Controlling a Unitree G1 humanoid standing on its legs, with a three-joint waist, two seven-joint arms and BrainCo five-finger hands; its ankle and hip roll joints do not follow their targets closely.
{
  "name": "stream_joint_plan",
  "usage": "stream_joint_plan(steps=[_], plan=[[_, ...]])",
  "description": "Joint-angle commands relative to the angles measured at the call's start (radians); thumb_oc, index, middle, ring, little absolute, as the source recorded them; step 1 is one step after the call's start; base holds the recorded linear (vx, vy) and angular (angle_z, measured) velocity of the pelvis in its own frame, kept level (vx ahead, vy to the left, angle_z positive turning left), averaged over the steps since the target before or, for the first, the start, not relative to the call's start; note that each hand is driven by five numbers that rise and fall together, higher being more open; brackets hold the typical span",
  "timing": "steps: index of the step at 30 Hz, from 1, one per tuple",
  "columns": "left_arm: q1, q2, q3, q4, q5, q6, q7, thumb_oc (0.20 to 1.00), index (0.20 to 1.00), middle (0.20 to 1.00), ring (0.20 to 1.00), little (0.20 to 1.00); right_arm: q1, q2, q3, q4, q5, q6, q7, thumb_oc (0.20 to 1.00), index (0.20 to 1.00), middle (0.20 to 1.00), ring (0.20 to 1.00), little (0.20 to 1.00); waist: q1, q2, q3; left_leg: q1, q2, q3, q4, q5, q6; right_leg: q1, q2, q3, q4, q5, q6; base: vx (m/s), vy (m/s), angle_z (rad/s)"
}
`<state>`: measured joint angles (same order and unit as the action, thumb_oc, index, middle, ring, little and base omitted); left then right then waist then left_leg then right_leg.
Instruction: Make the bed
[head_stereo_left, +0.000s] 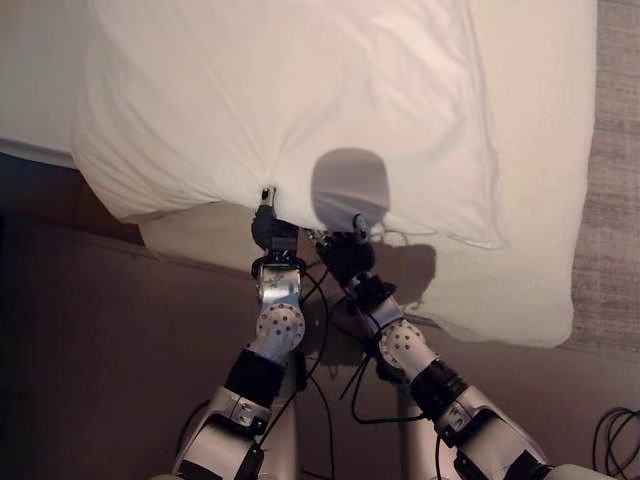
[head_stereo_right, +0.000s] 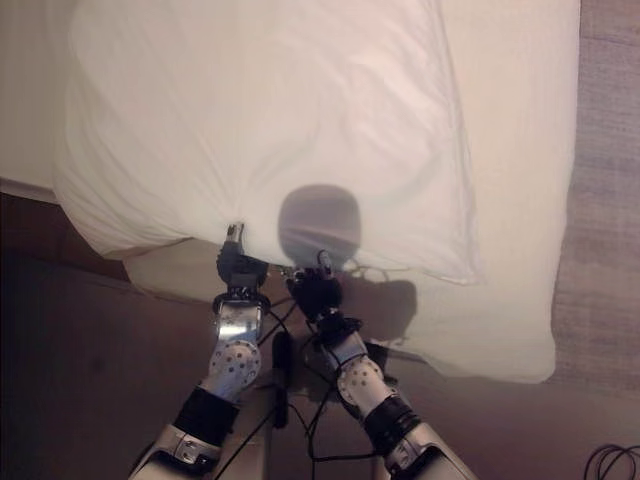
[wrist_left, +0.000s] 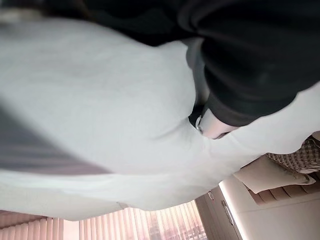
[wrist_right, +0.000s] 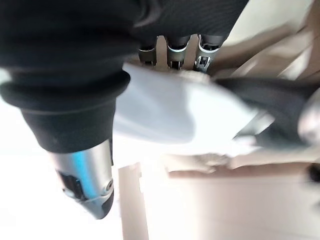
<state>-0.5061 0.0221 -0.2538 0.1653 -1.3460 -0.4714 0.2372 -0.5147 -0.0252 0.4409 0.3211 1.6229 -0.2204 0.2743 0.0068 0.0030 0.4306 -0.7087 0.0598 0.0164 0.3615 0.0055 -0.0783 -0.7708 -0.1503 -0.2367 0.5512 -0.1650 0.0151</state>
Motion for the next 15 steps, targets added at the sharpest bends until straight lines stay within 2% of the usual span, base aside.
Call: stream_joint_plan(steps=[1, 9, 13, 14, 15], plan=[[0.065, 0.005, -0.026, -0.162, 0.121, -0.024, -0.030, 0.200, 0.200, 0.200, 0.200, 0.200, -0.003, 0.015, -0.066, -0.136, 0.044, -0.073, 0.046, 1.000, 1.000, 1.000, 1.000, 1.000, -0.024, 0.027, -0.038, -0.052, -0.064, 0.043, 0.039, -0.041, 0.096, 0.017, 0.063, 0.055, -0.142, 0.146, 0.052, -0.05, -0.010, 0.01], [0.088, 0.030, 0.020, -0.188, 0.151, -0.036, -0.013, 0.200, 0.200, 0.200, 0.200, 0.200, 0.023, -0.008, -0.126, -0.189, 0.048, -0.129, 0.033, 1.000, 1.000, 1.000, 1.000, 1.000, -0.031, 0.025, -0.045, -0.054, -0.063, 0.045, 0.034, -0.041, 0.095, 0.017, 0.067, 0.057, -0.147, 0.145, 0.052, -0.01, -0.002, 0.00], [0.089, 0.035, 0.061, -0.207, 0.168, -0.059, 0.007, 0.200, 0.200, 0.200, 0.200, 0.200, 0.018, -0.001, -0.193, -0.150, 0.064, -0.196, -0.033, 1.000, 1.000, 1.000, 1.000, 1.000, -0.032, 0.028, -0.052, -0.054, -0.062, 0.042, 0.037, -0.046, 0.094, 0.019, 0.070, 0.059, -0.148, 0.142, 0.051, 0.00, 0.000, 0.00], [0.089, 0.035, 0.061, -0.207, 0.168, -0.059, 0.008, 0.200, 0.200, 0.200, 0.200, 0.200, 0.017, -0.001, -0.193, -0.149, 0.065, -0.196, -0.033, 1.000, 1.000, 1.000, 1.000, 1.000, -0.032, 0.028, -0.051, -0.054, -0.062, 0.041, 0.037, -0.046, 0.094, 0.019, 0.070, 0.059, -0.148, 0.142, 0.051, 0.00, 0.000, 0.00], [0.085, 0.038, 0.078, -0.211, 0.179, -0.066, 0.016, 0.200, 0.200, 0.200, 0.200, 0.200, 0.004, 0.005, -0.230, -0.125, 0.076, -0.226, -0.059, 1.000, 1.000, 1.000, 1.000, 1.000, -0.032, 0.029, -0.054, -0.055, -0.062, 0.040, 0.038, -0.048, 0.094, 0.022, 0.069, 0.056, -0.151, 0.141, 0.051, 0.00, 0.000, 0.00]])
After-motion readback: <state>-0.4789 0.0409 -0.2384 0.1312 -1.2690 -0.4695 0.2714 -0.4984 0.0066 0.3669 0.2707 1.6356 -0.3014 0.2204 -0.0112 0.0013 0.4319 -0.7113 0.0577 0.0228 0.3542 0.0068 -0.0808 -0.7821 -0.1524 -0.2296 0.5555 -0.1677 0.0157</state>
